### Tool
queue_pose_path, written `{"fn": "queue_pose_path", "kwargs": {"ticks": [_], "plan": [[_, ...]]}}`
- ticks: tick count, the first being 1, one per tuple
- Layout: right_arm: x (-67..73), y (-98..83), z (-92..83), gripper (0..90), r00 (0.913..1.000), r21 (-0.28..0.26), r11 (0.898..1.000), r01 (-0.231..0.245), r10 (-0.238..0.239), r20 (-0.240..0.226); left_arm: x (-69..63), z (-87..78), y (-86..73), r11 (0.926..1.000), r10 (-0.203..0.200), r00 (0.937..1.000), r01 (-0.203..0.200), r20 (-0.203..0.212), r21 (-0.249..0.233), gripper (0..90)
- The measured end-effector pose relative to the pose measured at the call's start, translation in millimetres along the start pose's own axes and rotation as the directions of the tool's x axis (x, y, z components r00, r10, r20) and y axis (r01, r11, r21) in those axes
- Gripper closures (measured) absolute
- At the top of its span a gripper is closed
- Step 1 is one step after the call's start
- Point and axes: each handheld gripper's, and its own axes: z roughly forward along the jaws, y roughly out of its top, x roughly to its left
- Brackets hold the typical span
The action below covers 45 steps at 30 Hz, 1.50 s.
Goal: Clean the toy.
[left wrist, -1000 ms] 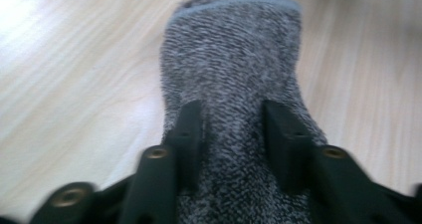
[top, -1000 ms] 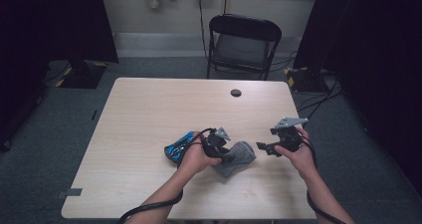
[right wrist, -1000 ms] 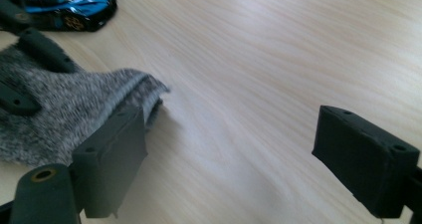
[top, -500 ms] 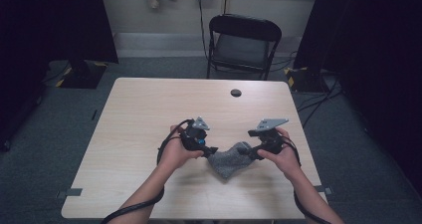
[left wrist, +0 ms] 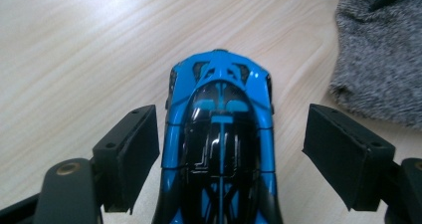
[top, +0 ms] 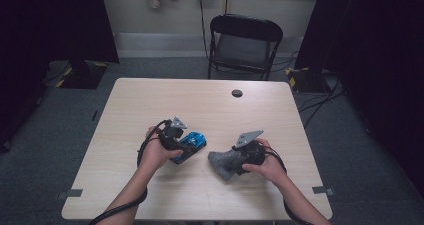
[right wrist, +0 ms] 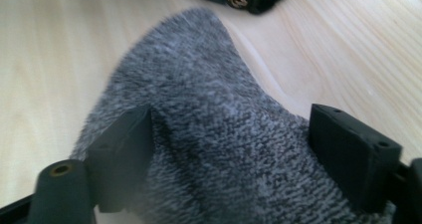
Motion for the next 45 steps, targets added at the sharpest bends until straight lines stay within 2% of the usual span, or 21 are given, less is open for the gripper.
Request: {"fn": "queue_pose_path", "kwargs": {"ticks": [3, 4, 10, 11, 13, 16, 17, 19, 20, 21, 25, 27, 36, 41, 42, 43, 45], "plan": [[-2.1, -2.7, 4.0, 25.7, 0.9991, -0.005, 1.000, -0.024, 0.024, 0.034, 3.7, 7.0, -3.2, 1.0000, 0.001, 1.0000, -0.001, -0.005, 0.008, 19.5], [-3.0, -3.3, 4.9, 26.5, 0.9983, 0.001, 1.000, -0.028, 0.028, 0.050, 4.1, 9.9, -3.7, 1.0000, -0.004, 0.9999, 0.004, 0.010, 0.003, 19.4], [-7.9, -5.9, 7.7, 26.6, 0.9971, -0.021, 0.998, -0.061, 0.062, 0.044, 3.3, 28.2, -4.1, 0.9998, -0.003, 0.9996, 0.003, 0.028, 0.018, 17.4], [-8.4, -6.5, 7.8, 26.6, 0.9969, -0.026, 0.998, -0.066, 0.067, 0.042, 2.8, 30.3, -3.9, 0.9999, 0.010, 0.9998, -0.010, 0.015, 0.007, 17.8], [-9.0, -8.1, 8.1, 26.5, 0.9965, -0.036, 0.997, -0.074, 0.075, 0.035, 0.7, 34.5, -3.4, 0.9996, 0.024, 0.9997, -0.024, 0.011, 0.016, 17.0], [-9.7, -10.3, 8.8, 26.7, 0.9953, -0.050, 0.995, -0.088, 0.090, 0.036, 2.6, 39.8, -5.3, 0.9996, 0.016, 0.9997, -0.017, 0.015, 0.023, 17.0], [-9.7, -10.4, 8.8, 26.7, 0.9951, -0.051, 0.995, -0.090, 0.092, 0.037, 2.0, 41.3, -6.5, 0.9993, 0.030, 0.9995, -0.030, 0.009, 0.024, 16.9], [-9.1, -10.3, 8.8, 26.7, 0.9951, -0.049, 0.995, -0.088, 0.090, 0.040, 1.3, 41.5, -7.3, 0.9978, 0.061, 0.9982, -0.061, -0.002, 0.026, 15.8], [-9.4, -10.4, 8.9, 26.7, 0.9952, -0.049, 0.995, -0.088, 0.090, 0.039, 1.2, 41.9, -7.5, 0.9983, 0.053, 0.9986, -0.053, 0.004, 0.023, 15.8], [-9.6, -10.4, 8.9, 26.8, 0.9951, -0.050, 0.995, -0.090, 0.092, 0.037, 1.5, 42.1, -7.8, 0.9977, 0.065, 0.9978, -0.065, -0.009, 0.021, 15.7], [-9.7, -9.8, 9.3, 26.8, 0.9949, -0.047, 0.995, -0.091, 0.093, 0.039, 3.0, 41.8, -8.6, 0.9979, 0.064, 0.9980, -0.064, 0.001, 0.014, 16.4], [-9.3, -10.0, 9.6, 26.8, 0.9948, -0.049, 0.995, -0.090, 0.092, 0.043, 3.6, 40.7, -9.0, 0.9979, 0.065, 0.9979, -0.065, 0.004, 0.004, 21.7], [-8.4, -8.6, 9.7, 27.8, 0.9936, -0.040, 0.995, -0.096, 0.098, 0.056, 1.3, 39.2, -7.3, 0.9980, 0.057, 0.9983, -0.056, -0.011, 0.028, 24.5], [-10.3, -3.6, 8.3, 24.7, 0.9850, -0.024, 0.993, -0.112, 0.114, 0.130, 1.2, 37.1, -10.8, 0.9983, 0.057, 0.9984, -0.056, -0.009, 0.018, 24.6], [-11.5, -2.9, 7.2, 23.5, 0.9855, -0.027, 0.994, -0.109, 0.112, 0.128, 1.1, 36.9, -11.2, 0.9983, 0.055, 0.9984, -0.055, -0.008, 0.017, 24.6], [-12.2, -1.6, 5.3, 23.4, 0.9891, -0.039, 0.995, -0.091, 0.095, 0.113, 1.2, 36.8, -11.4, 0.9983, 0.056, 0.9984, -0.056, -0.008, 0.016, 24.5], [-13.4, 1.8, -0.4, 22.1, 0.9914, -0.054, 0.997, -0.062, 0.068, 0.111, 1.3, 36.9, -11.3, 0.9983, 0.056, 0.9984, -0.056, -0.008, 0.016, 24.5]]}}
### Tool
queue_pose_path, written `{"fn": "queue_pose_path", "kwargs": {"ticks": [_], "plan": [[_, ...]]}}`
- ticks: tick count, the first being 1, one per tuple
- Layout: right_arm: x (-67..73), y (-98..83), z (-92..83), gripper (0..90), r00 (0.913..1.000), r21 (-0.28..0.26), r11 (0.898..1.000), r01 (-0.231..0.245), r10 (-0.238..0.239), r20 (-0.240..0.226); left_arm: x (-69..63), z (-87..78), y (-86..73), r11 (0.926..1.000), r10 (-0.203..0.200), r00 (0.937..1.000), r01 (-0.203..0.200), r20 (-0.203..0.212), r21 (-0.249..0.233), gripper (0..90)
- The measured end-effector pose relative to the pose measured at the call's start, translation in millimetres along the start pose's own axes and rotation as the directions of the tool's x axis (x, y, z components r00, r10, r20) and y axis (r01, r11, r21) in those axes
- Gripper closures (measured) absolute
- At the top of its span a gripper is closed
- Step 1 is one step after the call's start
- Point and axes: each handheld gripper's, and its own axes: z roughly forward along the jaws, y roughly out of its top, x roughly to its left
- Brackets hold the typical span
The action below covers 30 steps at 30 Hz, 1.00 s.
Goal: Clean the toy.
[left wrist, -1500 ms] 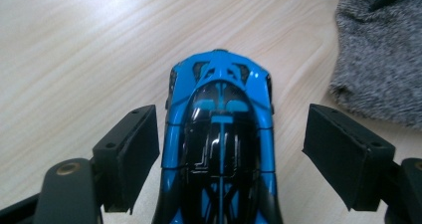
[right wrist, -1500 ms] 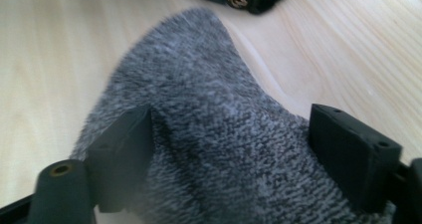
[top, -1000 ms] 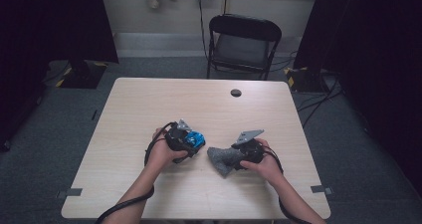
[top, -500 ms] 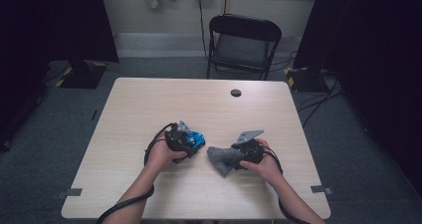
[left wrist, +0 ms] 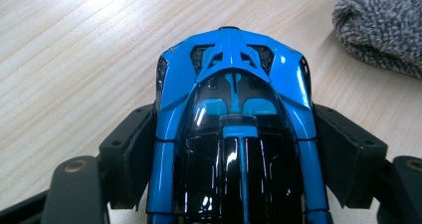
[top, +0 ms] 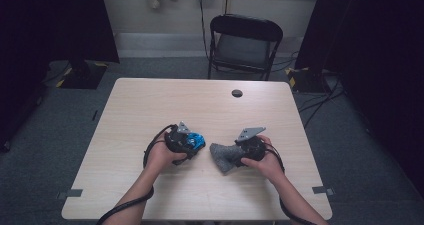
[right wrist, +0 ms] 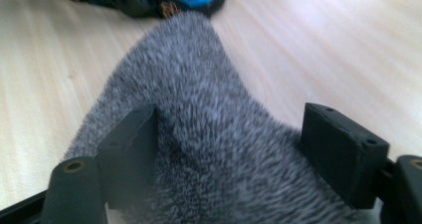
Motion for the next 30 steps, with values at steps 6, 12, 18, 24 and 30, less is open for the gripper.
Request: {"fn": "queue_pose_path", "kwargs": {"ticks": [6, 12, 18, 24, 30], "plan": [[0.3, 10.1, -8.5, 22.1, 0.9976, -0.009, 0.998, 0.062, -0.063, -0.031, 0.2, -0.3, -0.5, 1.0000, 0.002, 1.0000, -0.002, 0.000, -0.001, 24.5], [1.4, -3.8, 8.2, 25.1, 0.9972, 0.083, 0.994, 0.072, -0.071, -0.024, 0.2, -0.4, -1.5, 1.0000, 0.003, 1.0000, -0.003, 0.001, -0.007, 24.5], [-0.9, -0.6, 13.6, 43.0, 0.9955, 0.042, 0.998, -0.054, 0.050, 0.081, 0.0, -0.3, -2.7, 0.9998, 0.001, 1.0000, -0.001, 0.000, -0.018, 24.4], [-4.5, 6.4, 23.2, 38.6, 0.9790, 0.007, 0.987, -0.163, 0.161, 0.125, 0.0, -0.5, -2.9, 0.9999, 0.002, 1.0000, -0.002, -0.001, -0.016, 24.4], [-5.7, 8.7, 18.0, 21.7, 0.9916, -0.010, 0.995, -0.097, 0.098, 0.084, 0.3, -0.7, -2.9, 0.9999, 0.003, 1.0000, -0.003, 0.001, -0.015, 24.4]]}}
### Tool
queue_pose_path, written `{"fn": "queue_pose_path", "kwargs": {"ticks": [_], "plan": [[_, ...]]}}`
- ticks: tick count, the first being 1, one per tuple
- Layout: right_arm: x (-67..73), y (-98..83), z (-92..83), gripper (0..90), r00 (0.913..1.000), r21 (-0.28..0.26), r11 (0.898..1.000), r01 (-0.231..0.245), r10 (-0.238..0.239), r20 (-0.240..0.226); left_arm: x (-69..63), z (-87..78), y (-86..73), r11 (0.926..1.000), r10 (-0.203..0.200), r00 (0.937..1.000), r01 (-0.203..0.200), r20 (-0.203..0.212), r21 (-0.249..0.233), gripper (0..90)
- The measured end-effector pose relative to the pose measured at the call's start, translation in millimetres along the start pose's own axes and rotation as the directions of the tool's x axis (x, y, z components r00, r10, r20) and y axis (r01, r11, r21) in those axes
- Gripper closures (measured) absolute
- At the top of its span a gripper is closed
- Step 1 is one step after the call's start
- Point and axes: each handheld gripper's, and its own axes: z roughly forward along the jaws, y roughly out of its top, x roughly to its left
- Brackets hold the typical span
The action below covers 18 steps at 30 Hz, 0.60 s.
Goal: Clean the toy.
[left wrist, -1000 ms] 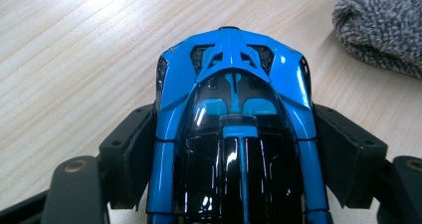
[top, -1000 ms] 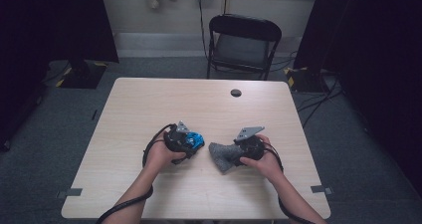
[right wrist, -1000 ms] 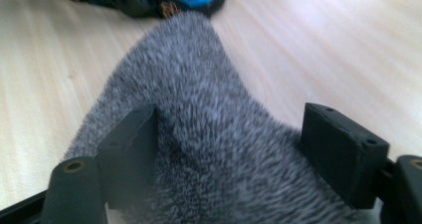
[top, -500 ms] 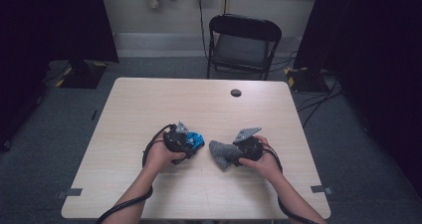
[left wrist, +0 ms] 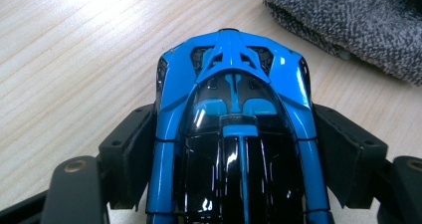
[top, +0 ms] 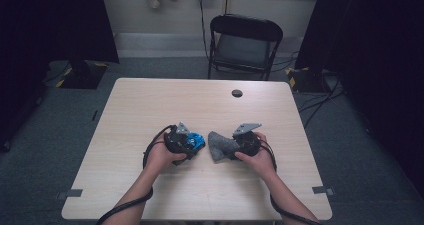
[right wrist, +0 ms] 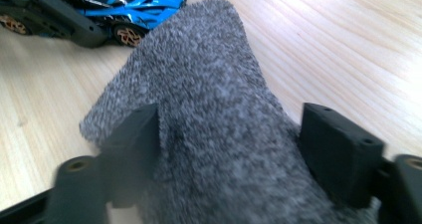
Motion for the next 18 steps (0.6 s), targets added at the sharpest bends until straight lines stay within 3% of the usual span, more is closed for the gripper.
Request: {"fn": "queue_pose_path", "kwargs": {"ticks": [3, 5, 8, 9, 10, 12, 13, 14, 18], "plan": [[-0.4, 0.3, -6.6, 20.5, 0.9993, -0.012, 0.999, 0.033, -0.034, -0.014, -0.1, 0.1, -0.1, 1.0000, -0.001, 1.0000, 0.001, 0.000, -0.001, 24.4], [1.5, -0.5, -6.4, 18.8, 0.9969, 0.013, 0.997, 0.074, -0.073, -0.027, -0.2, 0.1, -0.1, 1.0000, -0.001, 1.0000, 0.001, 0.000, -0.002, 24.4], [6.4, -5.4, 2.2, 20.3, 0.9938, 0.058, 0.992, 0.111, -0.111, -0.003, -1.0, 0.2, 0.1, 1.0000, -0.007, 1.0000, 0.007, -0.006, -0.002, 24.5], [7.4, -6.8, 4.7, 20.9, 0.9930, 0.066, 0.991, 0.117, -0.118, 0.013, -1.0, 0.2, 0.0, 1.0000, -0.007, 1.0000, 0.007, -0.006, -0.002, 24.5], [7.4, -7.7, 6.4, 23.3, 0.9961, 0.053, 0.995, 0.085, -0.086, 0.019, -1.1, 0.2, 0.0, 1.0000, -0.007, 1.0000, 0.007, -0.006, -0.002, 24.6], [6.5, -7.4, 6.8, 36.0, 0.9983, 0.044, 0.998, 0.036, -0.038, 0.044, -1.6, 0.2, -0.1, 0.9999, -0.010, 0.9999, 0.010, -0.008, -0.003, 24.7], [6.5, -7.4, 6.8, 36.0, 0.9983, 0.044, 0.998, 0.036, -0.038, 0.044, -1.6, 0.2, -0.1, 0.9999, -0.010, 0.9999, 0.010, -0.008, -0.003, 24.7], [4.5, -6.1, 4.5, 54.3, 0.9972, 0.047, 0.999, 0.027, -0.030, 0.068, -1.6, 0.1, -0.4, 1.0000, -0.008, 0.9999, 0.008, -0.007, -0.006, 24.7], [-0.1, -3.9, 3.0, 65.0, 0.9966, 0.069, 0.998, 0.003, -0.009, 0.082, -2.2, -0.9, -1.0, 1.0000, -0.009, 0.9999, 0.009, -0.012, -0.002, 24.7]]}}
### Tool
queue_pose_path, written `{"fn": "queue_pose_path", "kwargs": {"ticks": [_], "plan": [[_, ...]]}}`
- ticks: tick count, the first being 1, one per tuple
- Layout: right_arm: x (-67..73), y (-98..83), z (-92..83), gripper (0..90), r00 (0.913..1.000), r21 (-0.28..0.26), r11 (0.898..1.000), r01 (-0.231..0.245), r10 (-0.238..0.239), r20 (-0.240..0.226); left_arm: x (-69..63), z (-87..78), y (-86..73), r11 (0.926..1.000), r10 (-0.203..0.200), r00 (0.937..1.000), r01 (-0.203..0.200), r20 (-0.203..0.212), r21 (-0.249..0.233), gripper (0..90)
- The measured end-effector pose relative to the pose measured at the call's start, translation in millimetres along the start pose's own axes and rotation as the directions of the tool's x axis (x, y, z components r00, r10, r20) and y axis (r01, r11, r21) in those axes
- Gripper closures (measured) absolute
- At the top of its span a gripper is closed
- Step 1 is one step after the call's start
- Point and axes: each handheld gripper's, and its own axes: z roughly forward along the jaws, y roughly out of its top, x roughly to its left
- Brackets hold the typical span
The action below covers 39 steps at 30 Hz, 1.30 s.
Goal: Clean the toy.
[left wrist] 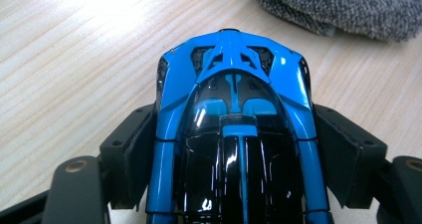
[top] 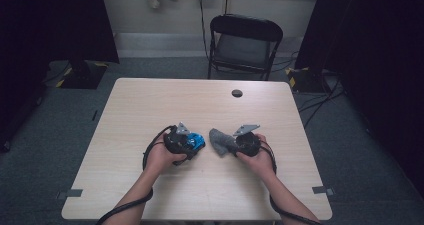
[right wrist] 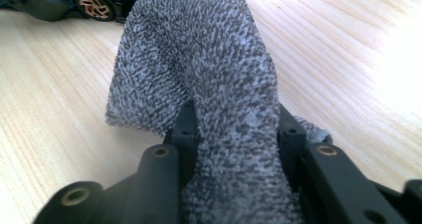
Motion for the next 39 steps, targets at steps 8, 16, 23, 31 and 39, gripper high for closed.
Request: {"fn": "queue_pose_path", "kwargs": {"ticks": [8, 16, 23, 31, 39], "plan": [[2.8, 0.3, 0.3, 65.9, 0.9995, -0.003, 1.000, -0.019, 0.019, 0.025, -1.1, -6.6, -5.5, 0.9999, 0.015, 0.9999, -0.015, 0.007, -0.006, 24.7], [-0.2, 5.7, -4.8, 66.4, 0.9974, -0.027, 0.998, -0.065, 0.066, 0.027, -2.1, -19.6, -1.2, 0.9998, 0.018, 0.9997, -0.018, 0.019, -0.012, 24.8], [-0.3, 8.0, -3.2, 66.0, 0.9976, -0.019, 0.998, -0.064, 0.064, 0.026, -3.9, -13.6, -6.4, 0.9993, 0.036, 0.9993, -0.036, 0.011, 0.010, 24.8], [-0.3, 3.9, 0.8, 65.3, 0.9977, -0.006, 0.998, -0.066, 0.066, 0.012, -0.3, -10.4, -9.1, 0.9989, 0.044, 0.9982, -0.044, 0.042, 0.012, 24.2], [-1.7, 3.1, 1.6, 64.3, 0.9976, -0.003, 0.998, -0.070, 0.070, -0.003, 3.1, -4.6, -3.5, 0.9998, 0.012, 0.9980, -0.011, 0.062, -0.019, 20.9]]}}
